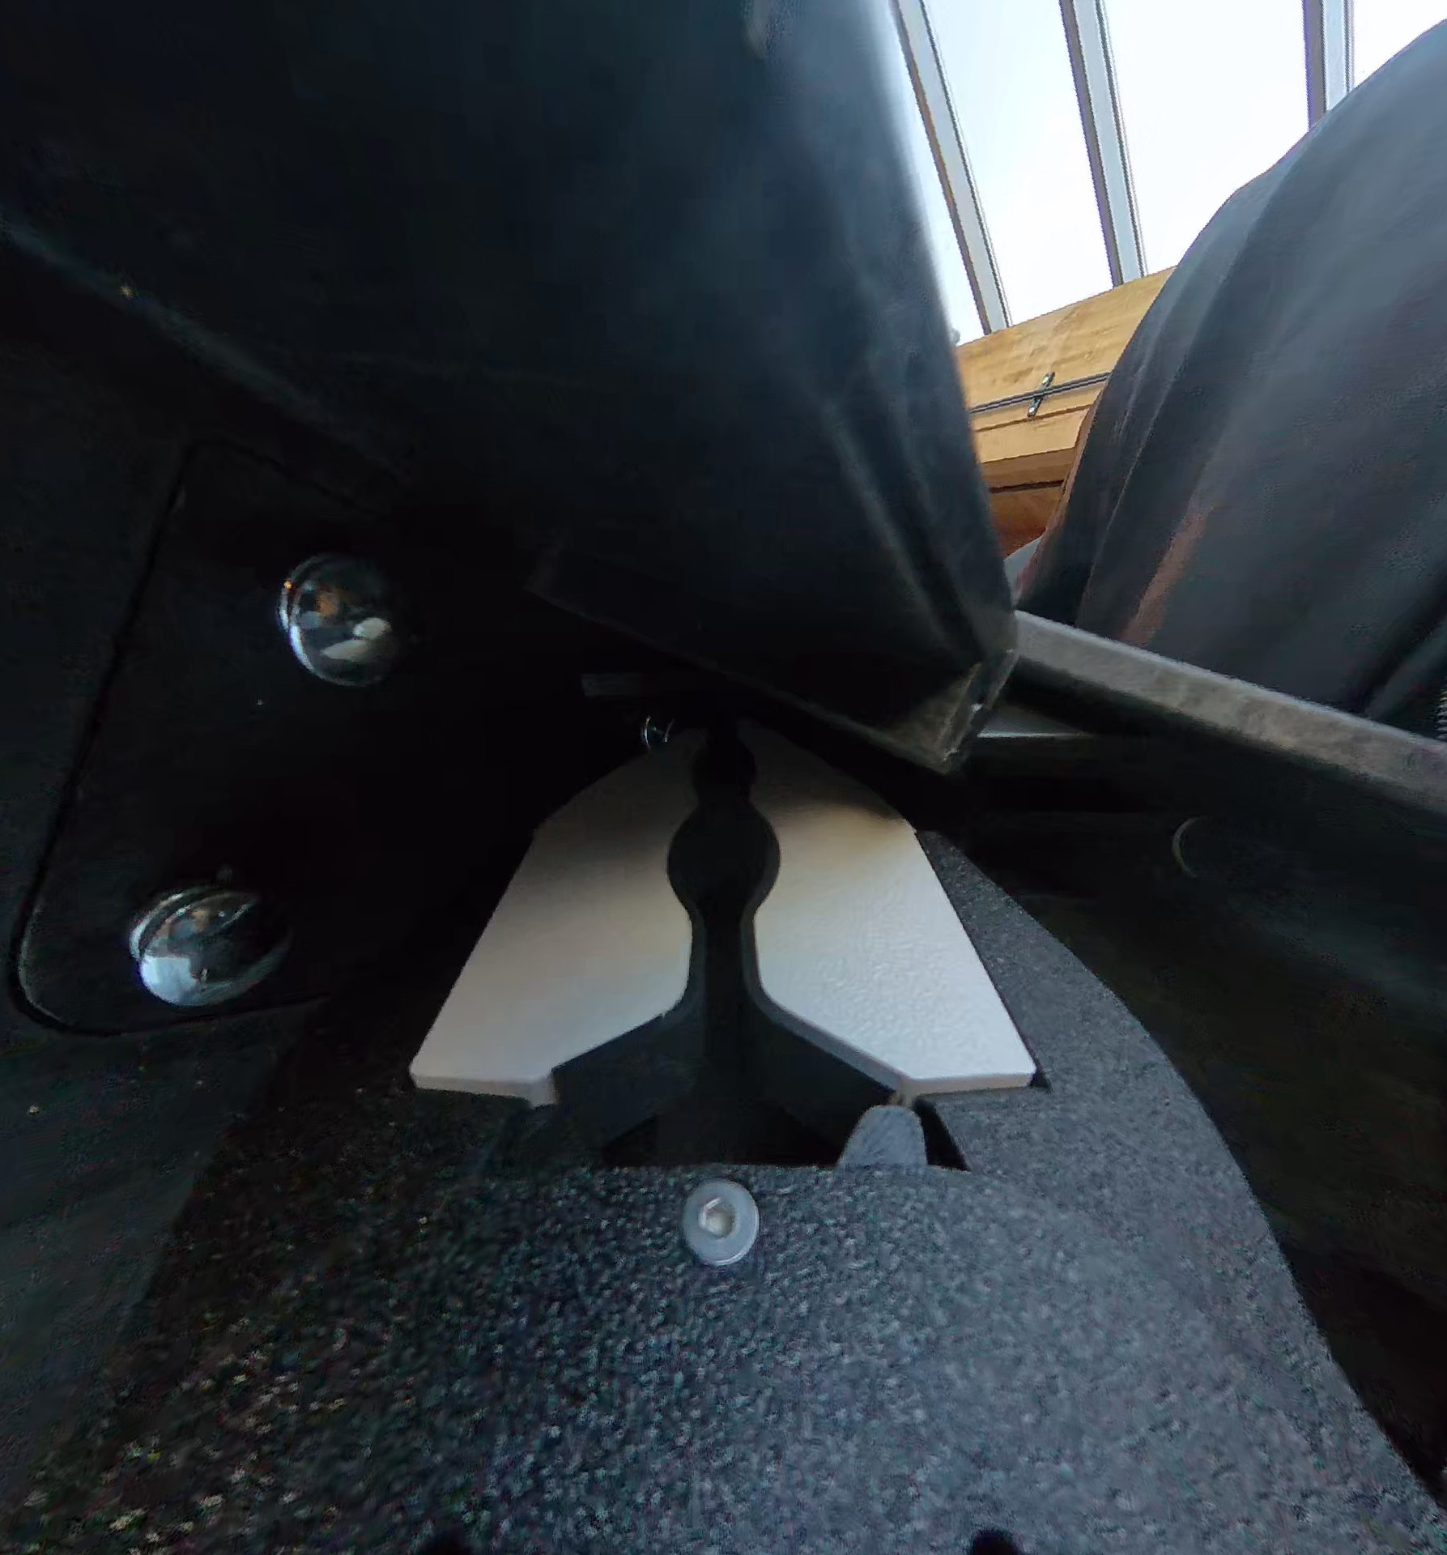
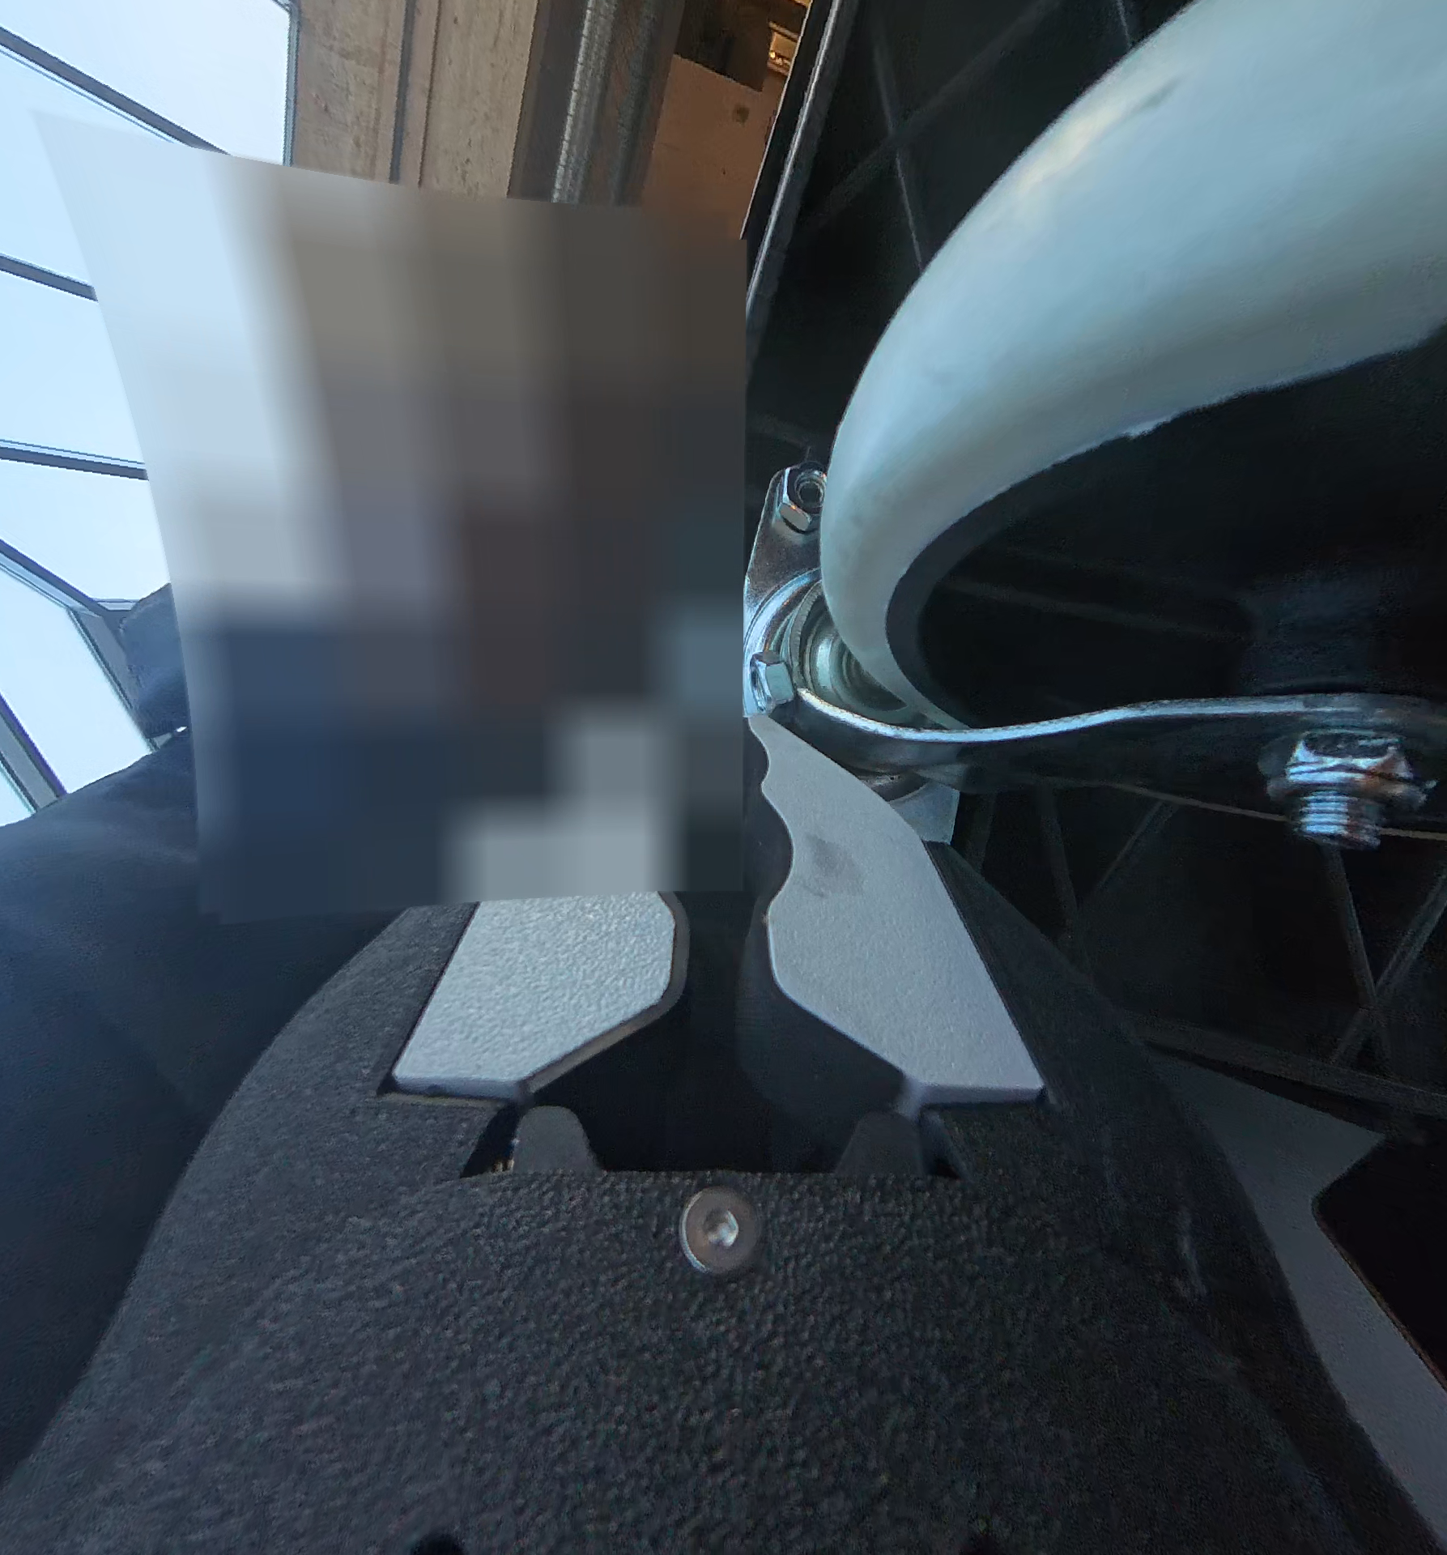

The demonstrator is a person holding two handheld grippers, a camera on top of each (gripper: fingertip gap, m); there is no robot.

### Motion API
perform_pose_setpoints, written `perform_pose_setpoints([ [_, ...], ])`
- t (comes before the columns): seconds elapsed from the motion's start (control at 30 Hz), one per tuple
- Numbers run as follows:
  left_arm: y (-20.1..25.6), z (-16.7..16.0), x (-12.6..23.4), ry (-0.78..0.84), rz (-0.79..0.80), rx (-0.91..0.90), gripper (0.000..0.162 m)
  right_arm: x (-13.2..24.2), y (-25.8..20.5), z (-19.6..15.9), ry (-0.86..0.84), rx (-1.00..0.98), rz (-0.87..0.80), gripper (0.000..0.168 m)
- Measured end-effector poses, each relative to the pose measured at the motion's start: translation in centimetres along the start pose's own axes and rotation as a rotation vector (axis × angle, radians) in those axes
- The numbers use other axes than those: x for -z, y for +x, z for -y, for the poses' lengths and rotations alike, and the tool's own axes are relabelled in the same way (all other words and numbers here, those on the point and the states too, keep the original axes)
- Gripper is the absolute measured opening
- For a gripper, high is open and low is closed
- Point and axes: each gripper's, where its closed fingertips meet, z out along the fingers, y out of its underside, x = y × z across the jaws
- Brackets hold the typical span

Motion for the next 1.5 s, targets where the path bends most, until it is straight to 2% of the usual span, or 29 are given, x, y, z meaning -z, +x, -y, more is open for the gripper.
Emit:
perform_pose_setpoints([
  [0.5,-0.79,0.08,-0.49,-0.026,0.05,-0.033,0.0,0.47,-0.07,0.61,0.021,0.052,0.084,0.005],
  [1.13,-0.73,0.08,-0.48,-0.067,0.043,0.004,0.0,0.53,-0.37,0.47,-0.069,0.134,0.251,0.004],
  [1.5,-0.7,0.06,-0.5,-0.094,0.044,0.001,0.0,0.58,-0.43,0.42,-0.052,0.176,0.265,0.004],
])
